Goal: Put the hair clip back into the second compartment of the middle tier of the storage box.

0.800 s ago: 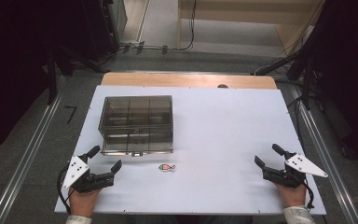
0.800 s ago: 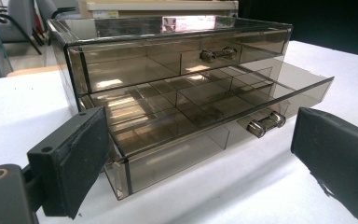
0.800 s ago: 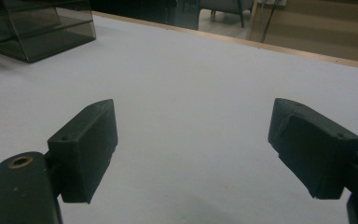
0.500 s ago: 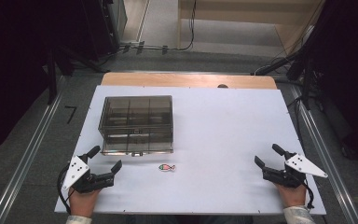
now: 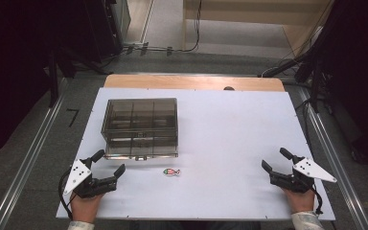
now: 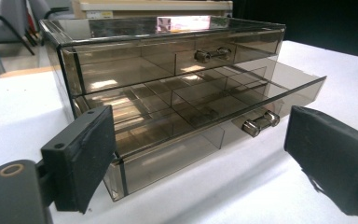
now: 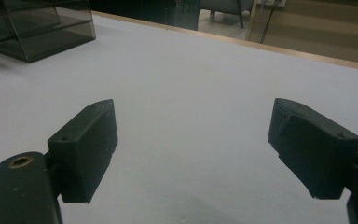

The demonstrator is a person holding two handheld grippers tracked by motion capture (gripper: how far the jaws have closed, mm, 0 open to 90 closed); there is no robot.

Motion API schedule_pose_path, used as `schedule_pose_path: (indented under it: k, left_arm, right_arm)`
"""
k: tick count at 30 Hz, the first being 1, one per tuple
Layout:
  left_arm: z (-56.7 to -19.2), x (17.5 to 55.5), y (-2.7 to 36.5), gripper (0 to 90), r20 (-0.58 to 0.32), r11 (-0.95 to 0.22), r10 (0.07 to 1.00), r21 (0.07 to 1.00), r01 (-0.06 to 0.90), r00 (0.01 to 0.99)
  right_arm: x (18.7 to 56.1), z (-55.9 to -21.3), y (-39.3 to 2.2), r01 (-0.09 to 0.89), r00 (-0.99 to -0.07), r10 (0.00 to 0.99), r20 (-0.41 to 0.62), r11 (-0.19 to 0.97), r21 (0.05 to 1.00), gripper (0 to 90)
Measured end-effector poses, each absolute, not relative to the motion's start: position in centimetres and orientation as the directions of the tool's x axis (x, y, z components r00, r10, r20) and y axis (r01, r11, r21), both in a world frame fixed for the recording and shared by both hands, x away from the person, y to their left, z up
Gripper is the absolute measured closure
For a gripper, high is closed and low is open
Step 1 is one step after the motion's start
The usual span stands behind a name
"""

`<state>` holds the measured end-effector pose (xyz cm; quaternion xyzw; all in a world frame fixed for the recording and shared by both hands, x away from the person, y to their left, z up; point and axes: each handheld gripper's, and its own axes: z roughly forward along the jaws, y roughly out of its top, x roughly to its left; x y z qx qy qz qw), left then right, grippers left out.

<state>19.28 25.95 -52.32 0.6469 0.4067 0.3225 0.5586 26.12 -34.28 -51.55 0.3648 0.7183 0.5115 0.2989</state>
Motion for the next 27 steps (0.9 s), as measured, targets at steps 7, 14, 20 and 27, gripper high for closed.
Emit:
schedule_pose_path:
  k: [7,14,20,27]
  left_arm:
    - [-52.3,19.2,25.8,9.4,-0.022,-0.059,0.887,0.985,0.160,0.461]
    - [-52.3,19.0,25.5,9.7,0.014,-0.085,0.894,0.987,0.138,0.447]
    - [-52.3,18.9,25.0,10.6,0.049,-0.119,0.891,0.984,0.130,0.451]
    - [-52.2,18.8,24.1,14.2,0.072,-0.150,0.868,0.981,0.122,0.491]
  right_arm:
    - [26.1,-51.6,-34.3,0.216,-0.556,0.829,-0.059,0.213,0.953,14.1]
    - [26.1,-51.6,-34.3,0.214,-0.555,0.830,-0.060,0.212,0.954,14.1]
    - [26.1,-51.6,-34.3,0.214,-0.555,0.830,-0.060,0.212,0.954,14.1]
    - [26.1,-51.6,-34.3,0.216,-0.554,0.831,-0.057,0.209,0.954,14.1]
